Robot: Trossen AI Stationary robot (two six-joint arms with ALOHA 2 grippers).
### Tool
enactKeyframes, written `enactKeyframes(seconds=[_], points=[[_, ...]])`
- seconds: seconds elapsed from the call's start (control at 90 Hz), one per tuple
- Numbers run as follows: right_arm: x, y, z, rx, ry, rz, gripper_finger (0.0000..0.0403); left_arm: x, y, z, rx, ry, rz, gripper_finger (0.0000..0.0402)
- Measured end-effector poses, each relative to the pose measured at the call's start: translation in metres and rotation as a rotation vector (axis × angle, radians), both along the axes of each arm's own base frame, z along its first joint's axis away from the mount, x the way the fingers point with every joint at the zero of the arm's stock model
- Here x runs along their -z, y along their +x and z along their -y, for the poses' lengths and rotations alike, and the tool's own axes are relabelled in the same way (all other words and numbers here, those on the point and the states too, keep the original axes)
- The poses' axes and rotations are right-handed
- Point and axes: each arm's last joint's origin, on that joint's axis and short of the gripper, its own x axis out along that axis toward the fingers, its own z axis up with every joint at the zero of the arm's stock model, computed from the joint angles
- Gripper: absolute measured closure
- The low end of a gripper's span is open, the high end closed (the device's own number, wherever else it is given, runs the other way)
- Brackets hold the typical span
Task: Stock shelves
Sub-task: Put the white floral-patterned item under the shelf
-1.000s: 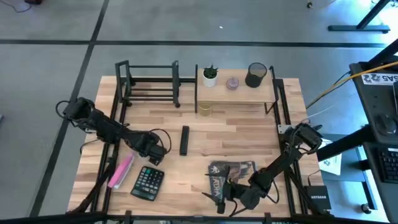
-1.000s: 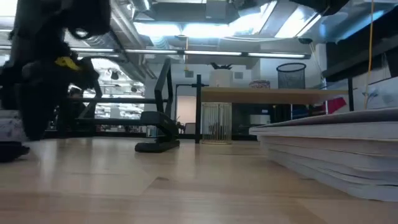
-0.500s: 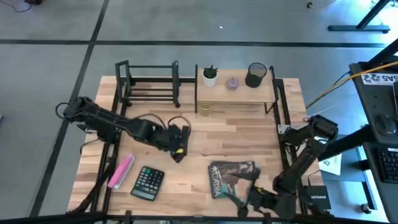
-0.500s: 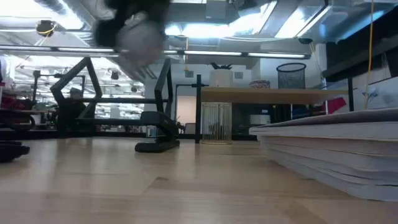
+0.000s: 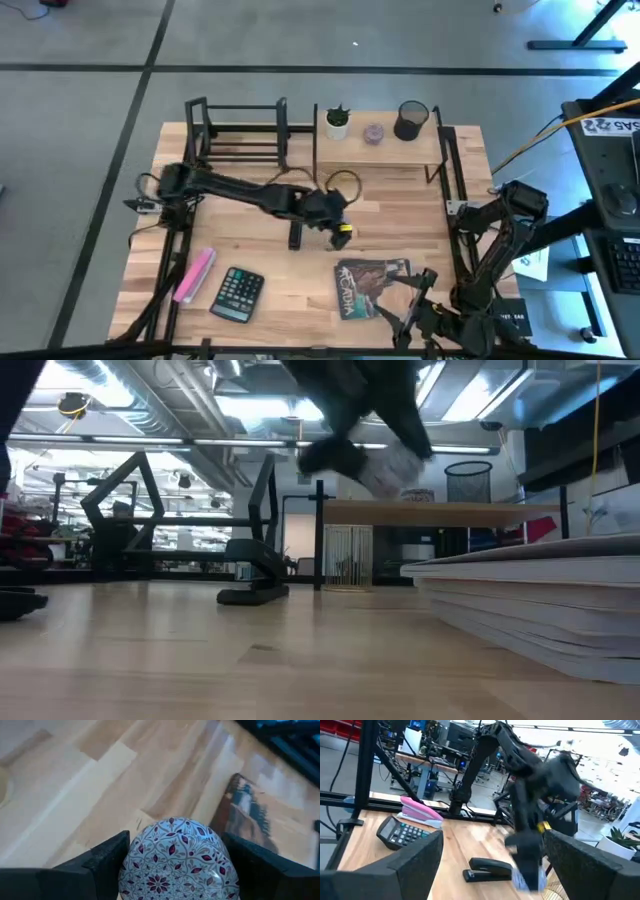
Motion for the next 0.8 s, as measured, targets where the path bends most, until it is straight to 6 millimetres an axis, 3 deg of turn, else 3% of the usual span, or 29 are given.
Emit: enactKeyframes(seconds=[0.178,0.267,0.611,0.8], points=[[0.001,-0.002,-0.001,-0.006,0.003,0.001,0.0072,0.041,0.016,-0.013,-0.025,-0.014,-0.094,0.0128],[0.003,-0.002,-0.001,-0.005,0.001,-0.002,0.0072,0.053,0.018,-0.019,-0.081,0.004,-0.111,0.0128],[0.011,-0.002,0.0,-0.006,0.03,0.005,0.0072,0.06,0.02,-0.031,-0.193,-0.042,-0.107,0.0099],[0.014,-0.003,0.0,-0.017,0.038,0.003,0.0072,0.06,0.02,-0.035,-0.124,-0.07,-0.122,0.0096]])
